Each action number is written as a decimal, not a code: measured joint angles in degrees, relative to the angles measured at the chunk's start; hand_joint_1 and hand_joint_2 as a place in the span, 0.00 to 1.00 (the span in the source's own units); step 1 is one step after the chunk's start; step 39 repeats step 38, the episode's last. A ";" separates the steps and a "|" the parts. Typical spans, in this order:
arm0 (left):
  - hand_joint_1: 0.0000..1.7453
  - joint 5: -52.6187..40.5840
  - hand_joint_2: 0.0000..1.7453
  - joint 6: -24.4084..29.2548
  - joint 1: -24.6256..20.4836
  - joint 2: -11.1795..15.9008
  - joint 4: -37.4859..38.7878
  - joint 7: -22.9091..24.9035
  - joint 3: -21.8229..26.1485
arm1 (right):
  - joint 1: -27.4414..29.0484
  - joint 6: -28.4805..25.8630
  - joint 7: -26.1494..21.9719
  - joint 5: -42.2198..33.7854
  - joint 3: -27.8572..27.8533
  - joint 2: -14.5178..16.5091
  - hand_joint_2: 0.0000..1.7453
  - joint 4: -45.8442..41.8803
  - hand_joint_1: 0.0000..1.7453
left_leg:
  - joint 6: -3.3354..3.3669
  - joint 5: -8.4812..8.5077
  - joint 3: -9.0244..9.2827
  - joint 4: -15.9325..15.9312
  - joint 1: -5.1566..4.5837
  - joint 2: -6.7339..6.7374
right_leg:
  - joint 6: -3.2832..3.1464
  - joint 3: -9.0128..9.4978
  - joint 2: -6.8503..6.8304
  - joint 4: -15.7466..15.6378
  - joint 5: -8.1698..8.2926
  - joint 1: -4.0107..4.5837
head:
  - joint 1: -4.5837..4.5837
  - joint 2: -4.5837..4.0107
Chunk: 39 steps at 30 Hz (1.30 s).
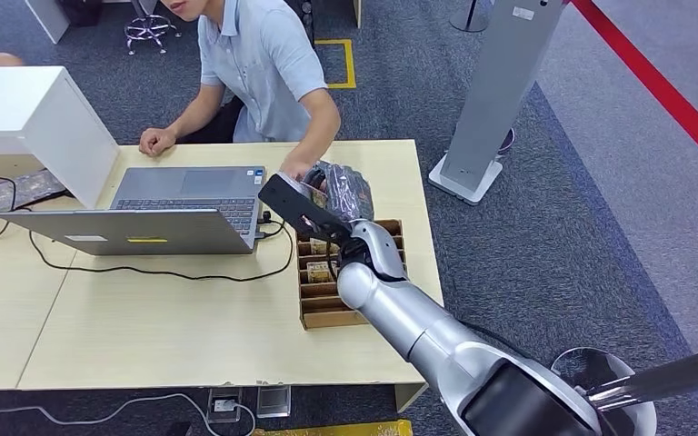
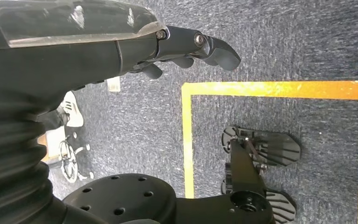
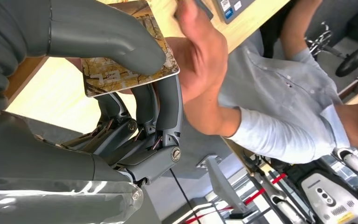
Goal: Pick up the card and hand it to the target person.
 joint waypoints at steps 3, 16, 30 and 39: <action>0.00 0.00 1.00 -0.05 -0.13 0.01 0.00 -0.10 -0.03 | -1.05 -0.15 0.76 1.01 0.68 0.51 1.00 1.82 0.99 | 0.00 0.00 0.01 0.00 0.00 0.00 | 0.00 0.00 0.00 0.00 0.00 0.00 | 0.00 0.00; 0.00 0.76 1.00 -0.02 -0.05 0.01 0.02 -1.04 -0.04 | -3.83 -3.74 0.75 2.42 2.36 1.85 1.00 6.19 0.25 | 0.00 0.00 -0.01 0.00 0.00 0.00 | 0.00 -0.01 0.01 0.00 0.00 0.00 | 0.01 0.01; 0.00 0.84 0.50 0.09 -0.08 0.01 0.02 -1.55 -1.03 | -4.26 -5.40 -1.89 -0.48 2.90 2.09 1.00 7.87 0.00 | 0.00 0.00 0.01 0.00 0.00 0.01 | 0.00 -0.01 0.01 0.00 0.00 0.00 | -0.01 0.00; 0.00 2.53 0.00 -0.39 0.75 0.01 0.02 -3.50 -1.03 | -0.18 -6.13 -7.15 -6.47 0.39 0.17 1.00 2.25 0.00 | 0.00 -0.01 0.03 0.01 0.00 0.03 | 0.00 -0.02 0.02 -0.03 0.00 0.00 | 0.00 0.00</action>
